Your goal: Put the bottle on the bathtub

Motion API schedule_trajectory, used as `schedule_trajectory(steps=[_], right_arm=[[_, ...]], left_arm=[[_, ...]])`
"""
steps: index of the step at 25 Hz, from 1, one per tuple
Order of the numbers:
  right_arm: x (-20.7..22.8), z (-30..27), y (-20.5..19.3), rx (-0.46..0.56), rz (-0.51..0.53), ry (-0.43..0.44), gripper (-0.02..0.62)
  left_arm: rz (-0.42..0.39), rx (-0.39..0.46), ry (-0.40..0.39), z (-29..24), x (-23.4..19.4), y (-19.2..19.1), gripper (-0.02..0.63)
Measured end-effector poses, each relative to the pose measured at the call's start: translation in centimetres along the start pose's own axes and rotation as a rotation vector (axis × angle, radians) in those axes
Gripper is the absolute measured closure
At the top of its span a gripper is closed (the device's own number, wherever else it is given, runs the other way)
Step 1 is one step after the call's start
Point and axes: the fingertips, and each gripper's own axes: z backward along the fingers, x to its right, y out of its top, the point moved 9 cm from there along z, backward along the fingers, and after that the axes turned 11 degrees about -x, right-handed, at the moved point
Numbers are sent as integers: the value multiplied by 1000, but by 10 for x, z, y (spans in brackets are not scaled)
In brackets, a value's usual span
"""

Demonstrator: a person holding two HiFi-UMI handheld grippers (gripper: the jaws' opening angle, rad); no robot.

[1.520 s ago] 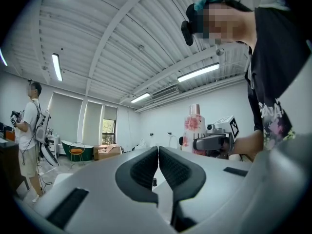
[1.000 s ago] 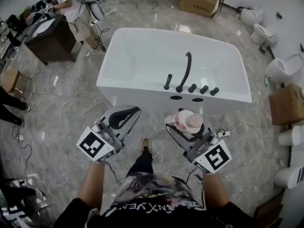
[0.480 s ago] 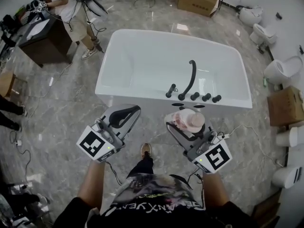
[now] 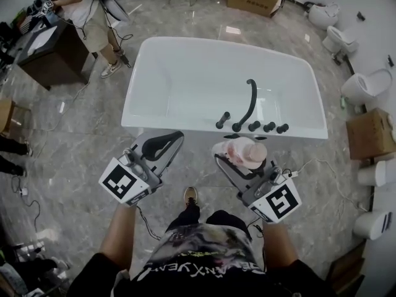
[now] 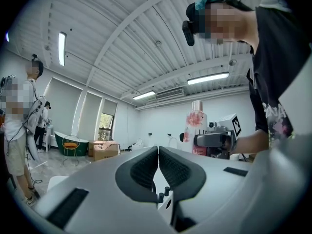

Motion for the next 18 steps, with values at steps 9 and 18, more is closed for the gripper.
schedule_trajectory(steps=[9, 18], right_arm=[[8, -6, 0, 2, 1, -7, 365], [40, -15, 0, 2, 2, 6, 367]], left_arm=[[-26, 4, -5, -11, -8, 4, 583], [-11, 5, 15, -38, -19, 9, 582]])
